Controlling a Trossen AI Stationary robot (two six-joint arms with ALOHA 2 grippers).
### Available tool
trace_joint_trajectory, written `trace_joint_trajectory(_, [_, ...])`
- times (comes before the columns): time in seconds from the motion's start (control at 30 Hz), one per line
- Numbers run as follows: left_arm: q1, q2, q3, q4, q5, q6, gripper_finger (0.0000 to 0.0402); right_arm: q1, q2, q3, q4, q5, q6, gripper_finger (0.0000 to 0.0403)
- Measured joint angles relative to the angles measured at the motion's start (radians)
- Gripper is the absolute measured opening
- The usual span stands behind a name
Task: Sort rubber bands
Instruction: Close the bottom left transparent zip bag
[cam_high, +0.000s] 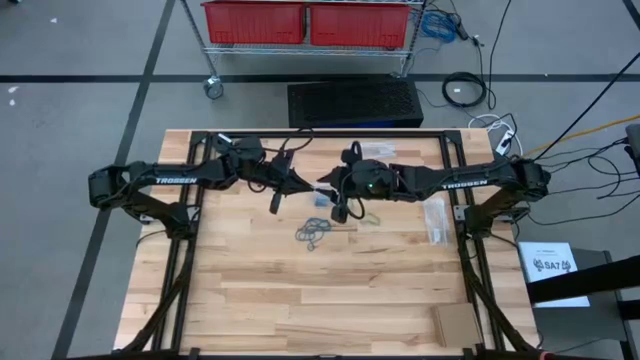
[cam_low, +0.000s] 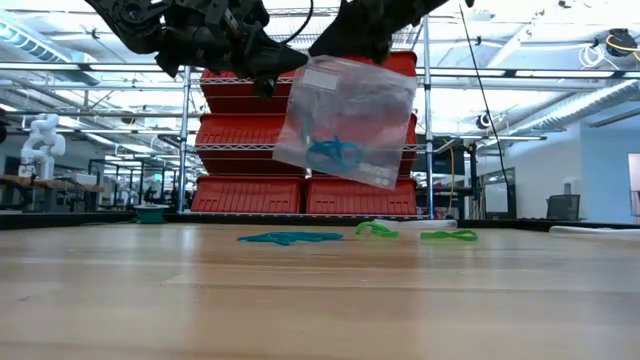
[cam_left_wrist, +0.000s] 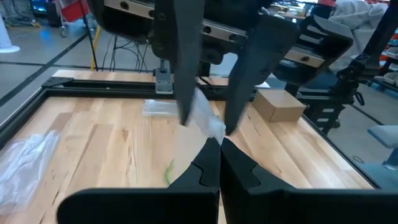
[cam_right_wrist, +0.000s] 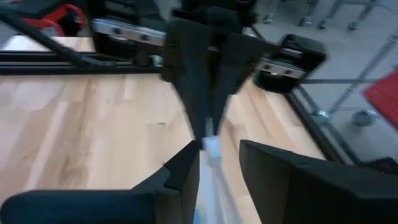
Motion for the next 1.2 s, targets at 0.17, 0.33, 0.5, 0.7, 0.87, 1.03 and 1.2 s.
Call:
trace_joint_trajectory(0.17, [0.000,0.000,0.000,0.001,0.000,0.000,0.0000,-0.002,0.003,0.000,0.001,-0.017,-0.017,0.0084])
trace_joint_trajectory(0.33, [0.001,0.000,0.000,0.014,0.000,0.000,0.0000,-0.009,0.005,0.000,-0.001,-0.016,-0.034,0.0021])
trace_joint_trajectory(0.5, [0.002,0.000,0.000,0.016,-0.001,0.000,0.0000,-0.009,0.005,0.000,-0.008,-0.013,-0.040,0.0013])
trace_joint_trajectory(0.7, [0.004,0.000,0.000,0.018,-0.001,-0.001,0.0000,-0.004,-0.001,0.000,-0.037,-0.011,-0.037,0.0007])
trace_joint_trajectory(0.87, [0.004,0.000,0.000,0.026,-0.001,-0.001,0.0000,-0.004,-0.026,0.000,-0.075,-0.011,-0.031,0.0006])
trace_joint_trajectory(1.03, [0.010,-0.020,0.000,0.019,0.000,-0.002,0.0000,-0.004,-0.054,0.000,-0.136,-0.002,-0.013,0.0005])
trace_joint_trajectory(1.2, [0.010,-0.046,0.000,-0.002,-0.001,0.001,0.0000,-0.004,-0.068,0.001,-0.211,0.021,0.004,0.0005])
